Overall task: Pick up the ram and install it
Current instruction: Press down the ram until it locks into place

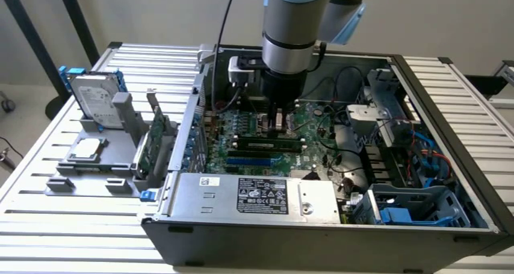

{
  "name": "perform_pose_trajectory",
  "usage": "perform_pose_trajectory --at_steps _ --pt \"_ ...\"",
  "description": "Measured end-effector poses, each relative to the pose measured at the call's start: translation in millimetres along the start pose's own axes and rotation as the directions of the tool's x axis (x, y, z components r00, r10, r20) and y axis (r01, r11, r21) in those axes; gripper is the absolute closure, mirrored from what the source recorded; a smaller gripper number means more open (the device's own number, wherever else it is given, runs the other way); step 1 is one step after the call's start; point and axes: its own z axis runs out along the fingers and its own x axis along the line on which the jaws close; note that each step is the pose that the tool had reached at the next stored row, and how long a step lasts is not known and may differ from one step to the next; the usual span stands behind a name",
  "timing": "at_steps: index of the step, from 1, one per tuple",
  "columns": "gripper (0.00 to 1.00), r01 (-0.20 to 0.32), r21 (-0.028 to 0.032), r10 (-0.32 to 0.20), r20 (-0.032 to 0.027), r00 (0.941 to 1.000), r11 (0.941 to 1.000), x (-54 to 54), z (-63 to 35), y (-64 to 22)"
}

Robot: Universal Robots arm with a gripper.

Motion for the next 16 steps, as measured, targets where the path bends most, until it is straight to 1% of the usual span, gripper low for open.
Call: perform_pose_trajectory --at_steps 3,10,16 --pt "0.89 0.001 0.0000 -0.001 0.0001 1.0000 1.0000 0.1 4.2 0.7" --pt "0.89 0.001 0.0000 -0.001 0.0003 1.0000 1.0000 -2.4 6.6 1.8" --pt "0.89 0.004 -0.0001 -0.004 0.0000 1.0000 1.0000 -2.6 10.5 1.7"
